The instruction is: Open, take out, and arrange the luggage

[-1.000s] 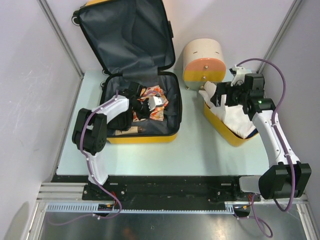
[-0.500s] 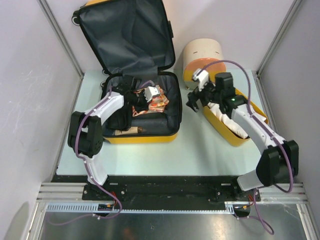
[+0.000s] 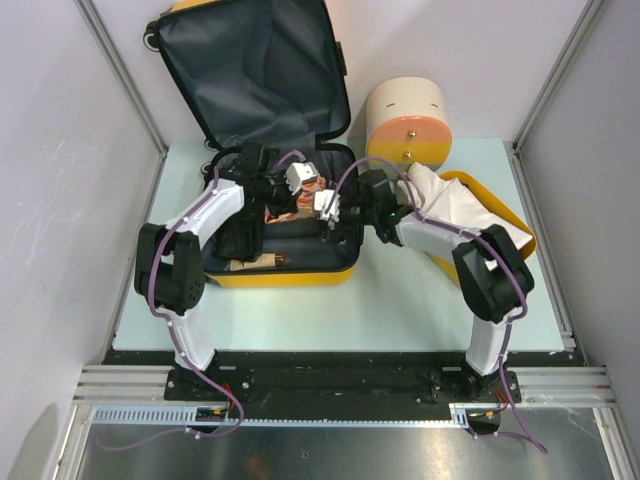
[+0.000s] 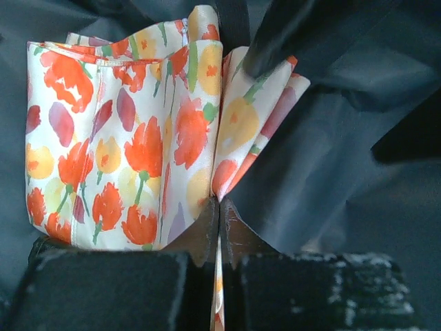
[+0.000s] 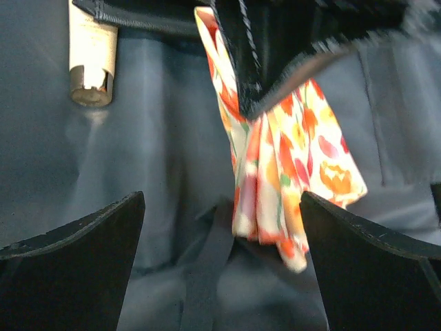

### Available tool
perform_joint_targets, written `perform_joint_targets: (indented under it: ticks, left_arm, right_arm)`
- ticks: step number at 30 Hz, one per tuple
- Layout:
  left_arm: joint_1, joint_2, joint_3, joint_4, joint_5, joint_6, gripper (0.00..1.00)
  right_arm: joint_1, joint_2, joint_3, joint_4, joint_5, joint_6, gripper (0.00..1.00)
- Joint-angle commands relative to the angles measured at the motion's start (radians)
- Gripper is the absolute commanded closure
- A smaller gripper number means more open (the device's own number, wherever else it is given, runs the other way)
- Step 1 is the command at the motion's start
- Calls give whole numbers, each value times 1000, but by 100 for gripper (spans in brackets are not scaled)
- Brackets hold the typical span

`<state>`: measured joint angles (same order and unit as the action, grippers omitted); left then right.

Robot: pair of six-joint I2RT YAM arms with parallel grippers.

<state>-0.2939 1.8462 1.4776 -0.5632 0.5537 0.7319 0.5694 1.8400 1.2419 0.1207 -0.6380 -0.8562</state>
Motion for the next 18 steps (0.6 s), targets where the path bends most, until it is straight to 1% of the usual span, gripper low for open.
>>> perform_joint_targets:
  ticks: [1,5,9,11,12,14,15,16,17,18]
  left_arm:
    - [6,-21,41,19,55,-26,100]
    - [9,-27,35,17,57,-25,100]
    - [13,-31,32,19,64,-25,100]
    - [15,-36,30,17,74,-28,100]
    - [16,-39,29,19,75,-28,100]
    - [18,-45,23,17,78,-32,100]
    - [19,-50,20,17,78,-35,100]
    - [22,-62,15,19,75,-45,99]
    - [25,-67,15,17,74,-54,87]
    - [38,-76,16,16,75,-66,80]
  right_arm:
    - [49,76,22,261,43,-124,0]
    - [61,159,47,313,89,-171,0]
    - [63,257,112,306,133,-219,1]
    - [64,284,135,319,152,-230,5]
    - [64,298,160,330,171,-228,13]
    - [64,332,191,347,185,-216,25]
    - [64,340,206,349,193,-199,39]
    - [66,344,234,353,198,-192,48]
    - [61,353,243,359,202,-184,61]
    - [63,354,251,381,213,-167,89]
